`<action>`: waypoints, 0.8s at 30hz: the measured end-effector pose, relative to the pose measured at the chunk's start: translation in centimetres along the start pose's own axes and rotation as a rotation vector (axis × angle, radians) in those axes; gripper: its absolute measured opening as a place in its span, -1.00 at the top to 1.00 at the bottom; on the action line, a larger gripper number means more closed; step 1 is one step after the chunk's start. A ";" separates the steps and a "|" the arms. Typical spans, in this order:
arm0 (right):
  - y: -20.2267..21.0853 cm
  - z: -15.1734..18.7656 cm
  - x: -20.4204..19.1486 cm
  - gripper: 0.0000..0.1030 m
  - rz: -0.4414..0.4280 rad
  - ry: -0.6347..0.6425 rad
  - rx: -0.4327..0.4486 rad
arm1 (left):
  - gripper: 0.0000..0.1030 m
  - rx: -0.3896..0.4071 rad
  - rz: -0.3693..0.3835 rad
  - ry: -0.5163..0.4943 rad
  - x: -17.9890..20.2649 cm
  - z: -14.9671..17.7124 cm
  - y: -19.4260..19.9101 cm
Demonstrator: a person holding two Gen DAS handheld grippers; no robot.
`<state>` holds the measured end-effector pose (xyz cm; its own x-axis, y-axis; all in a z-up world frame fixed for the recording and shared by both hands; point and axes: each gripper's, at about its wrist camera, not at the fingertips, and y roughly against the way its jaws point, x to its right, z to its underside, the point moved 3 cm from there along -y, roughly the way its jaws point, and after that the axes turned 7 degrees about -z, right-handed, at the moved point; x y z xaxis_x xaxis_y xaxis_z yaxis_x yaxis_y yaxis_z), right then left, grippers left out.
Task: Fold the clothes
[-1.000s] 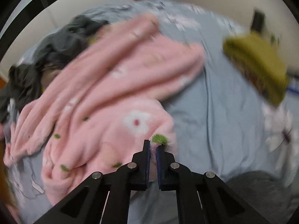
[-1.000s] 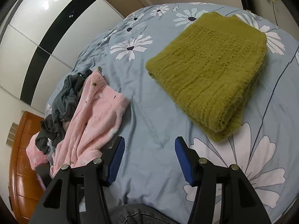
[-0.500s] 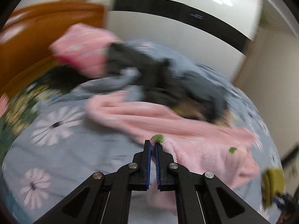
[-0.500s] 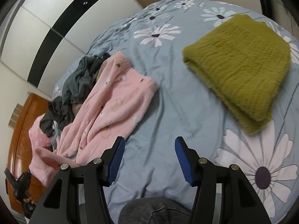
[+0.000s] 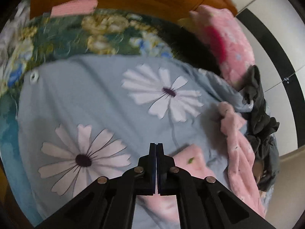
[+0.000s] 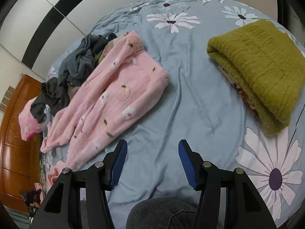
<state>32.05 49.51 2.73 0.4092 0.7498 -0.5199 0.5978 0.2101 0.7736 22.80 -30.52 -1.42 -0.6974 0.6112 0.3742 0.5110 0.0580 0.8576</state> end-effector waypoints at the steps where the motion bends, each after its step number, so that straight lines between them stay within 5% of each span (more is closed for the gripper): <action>1: -0.6 0.0 -0.3 -0.11 0.003 0.003 -0.012 | 1.00 -0.008 0.002 -0.020 -0.1 0.4 -0.1; 9: -6.0 -0.9 -4.1 -0.11 -0.013 0.057 -0.092 | 0.95 -0.048 0.039 -0.315 4.3 4.2 -0.5; 12: -7.8 -1.5 -3.6 -0.11 -0.022 0.001 -0.095 | 0.39 -0.055 0.012 -0.465 6.5 7.0 -1.0; 13: -8.3 -1.8 -2.9 -0.11 -0.015 -0.035 -0.087 | 0.00 -0.041 -0.002 -0.519 7.0 7.9 -1.0; 14: -8.6 -2.0 -2.3 -0.11 -0.007 -0.067 -0.079 | -0.18 -0.023 -0.018 -0.572 7.5 8.9 -1.1; 18: -9.7 -3.2 0.9 -0.11 0.003 -0.220 -0.048 | -0.21 0.020 -0.102 -0.791 8.6 12.3 -1.8; 24: -11.2 -5.5 2.9 -0.11 -0.071 -0.358 0.025 | -0.23 0.058 -0.157 -0.847 7.2 13.1 -1.4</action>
<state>22.76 52.74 -5.45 0.5789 0.4660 -0.6691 0.6482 0.2348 0.7244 23.65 -15.85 -4.51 -0.1638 0.9741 -0.1561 0.4814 0.2170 0.8492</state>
